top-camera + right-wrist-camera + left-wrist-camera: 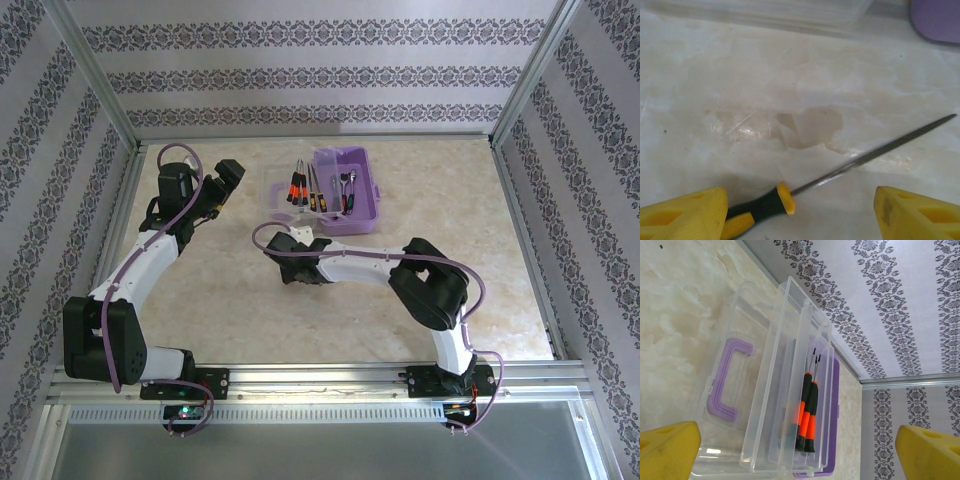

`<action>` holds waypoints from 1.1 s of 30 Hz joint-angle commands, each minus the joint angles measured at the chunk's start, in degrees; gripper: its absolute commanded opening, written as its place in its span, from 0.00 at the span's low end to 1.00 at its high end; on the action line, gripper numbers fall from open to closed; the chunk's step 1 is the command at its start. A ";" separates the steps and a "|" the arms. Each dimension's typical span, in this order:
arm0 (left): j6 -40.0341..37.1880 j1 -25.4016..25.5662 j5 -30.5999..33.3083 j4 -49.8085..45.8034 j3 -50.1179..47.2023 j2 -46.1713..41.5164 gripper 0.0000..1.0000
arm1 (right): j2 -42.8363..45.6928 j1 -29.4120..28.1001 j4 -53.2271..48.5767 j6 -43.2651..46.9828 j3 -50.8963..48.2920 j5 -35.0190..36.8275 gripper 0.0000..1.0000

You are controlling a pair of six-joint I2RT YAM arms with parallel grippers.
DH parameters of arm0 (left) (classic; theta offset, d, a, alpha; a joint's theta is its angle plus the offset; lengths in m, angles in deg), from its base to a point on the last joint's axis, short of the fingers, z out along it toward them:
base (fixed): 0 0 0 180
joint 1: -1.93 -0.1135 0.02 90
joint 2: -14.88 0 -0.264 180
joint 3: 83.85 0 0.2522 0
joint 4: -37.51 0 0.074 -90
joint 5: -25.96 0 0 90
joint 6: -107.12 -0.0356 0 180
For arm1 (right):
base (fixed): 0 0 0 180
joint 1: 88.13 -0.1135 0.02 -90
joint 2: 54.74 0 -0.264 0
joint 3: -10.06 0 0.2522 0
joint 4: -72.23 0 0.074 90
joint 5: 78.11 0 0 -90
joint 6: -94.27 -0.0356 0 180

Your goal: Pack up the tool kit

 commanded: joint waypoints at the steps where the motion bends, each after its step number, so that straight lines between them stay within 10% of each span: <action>1: 0.90 -0.62 -0.34 0.93 0.16 -0.10 1.00 | -2.11 -0.33 -0.15 -1.63 2.60 0.67 0.77; 23: 2.34 -0.53 -1.77 2.12 -0.18 0.64 1.00 | 6.44 0.81 3.00 -1.00 -11.40 -2.98 0.66; 33: 2.44 -0.31 -2.21 2.39 -0.16 0.80 1.00 | 4.56 2.79 5.38 -0.54 -10.23 -6.41 0.42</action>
